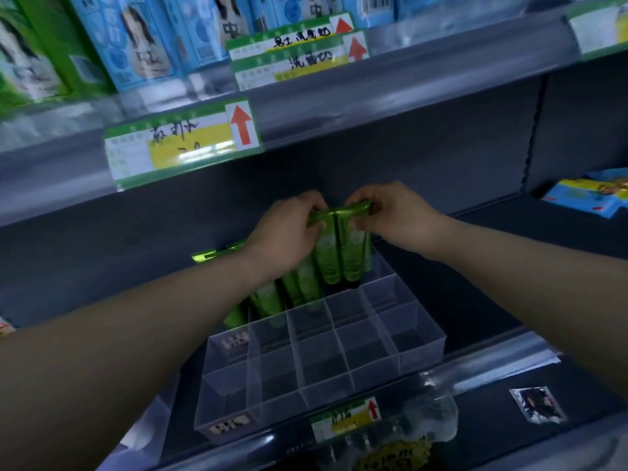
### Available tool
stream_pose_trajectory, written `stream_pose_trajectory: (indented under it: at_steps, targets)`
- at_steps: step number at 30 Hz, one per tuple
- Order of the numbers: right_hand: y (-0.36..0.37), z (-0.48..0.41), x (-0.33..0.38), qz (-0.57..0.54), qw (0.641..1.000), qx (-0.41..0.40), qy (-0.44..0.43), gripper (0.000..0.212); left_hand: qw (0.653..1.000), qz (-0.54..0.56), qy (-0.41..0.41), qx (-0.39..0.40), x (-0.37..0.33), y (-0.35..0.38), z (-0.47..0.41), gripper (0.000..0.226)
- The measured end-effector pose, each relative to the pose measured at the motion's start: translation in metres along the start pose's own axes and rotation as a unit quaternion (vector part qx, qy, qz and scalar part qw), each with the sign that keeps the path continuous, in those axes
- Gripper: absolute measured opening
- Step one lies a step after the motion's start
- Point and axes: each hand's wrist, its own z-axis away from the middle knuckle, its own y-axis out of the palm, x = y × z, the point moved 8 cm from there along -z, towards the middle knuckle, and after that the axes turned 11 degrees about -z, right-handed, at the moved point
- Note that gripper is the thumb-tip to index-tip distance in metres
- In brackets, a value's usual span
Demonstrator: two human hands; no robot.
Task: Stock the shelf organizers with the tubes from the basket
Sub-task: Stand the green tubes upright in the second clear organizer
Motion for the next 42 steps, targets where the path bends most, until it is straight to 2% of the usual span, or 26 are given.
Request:
stream_pose_trajectory:
  at_steps: [6, 9, 14, 24, 34, 42]
  targets:
    - [0.005, -0.011, -0.022, -0.015, 1.000, -0.004, 0.005, 0.023, 0.999, -0.006, -0.038, 0.004, 0.023, 0.020, -0.013, 0.010]
    - [0.013, -0.012, -0.033, -0.016, 1.000, 0.006, 0.012, 0.019, 0.999, -0.009, -0.051, 0.006, 0.030, 0.034, -0.015, 0.011]
    - [0.027, -0.013, -0.045, 0.016, 1.000, 0.012, 0.016, 0.020, 0.997, -0.025, -0.068, 0.021, 0.037, 0.058, -0.016, 0.018]
    - [0.047, -0.017, -0.061, 0.071, 0.996, 0.037, 0.039, 0.024, 0.996, -0.050, -0.054, 0.053, 0.035, 0.077, -0.015, 0.032]
    - [0.047, -0.015, -0.058, 0.055, 0.998, -0.002, 0.034, 0.029, 0.997, -0.046, -0.035, 0.043, 0.032, 0.070, -0.012, 0.043]
    - [0.045, -0.008, -0.048, 0.064, 0.997, -0.007, 0.037, 0.034, 0.998, -0.039, -0.020, 0.039, 0.030, 0.055, -0.006, 0.041]
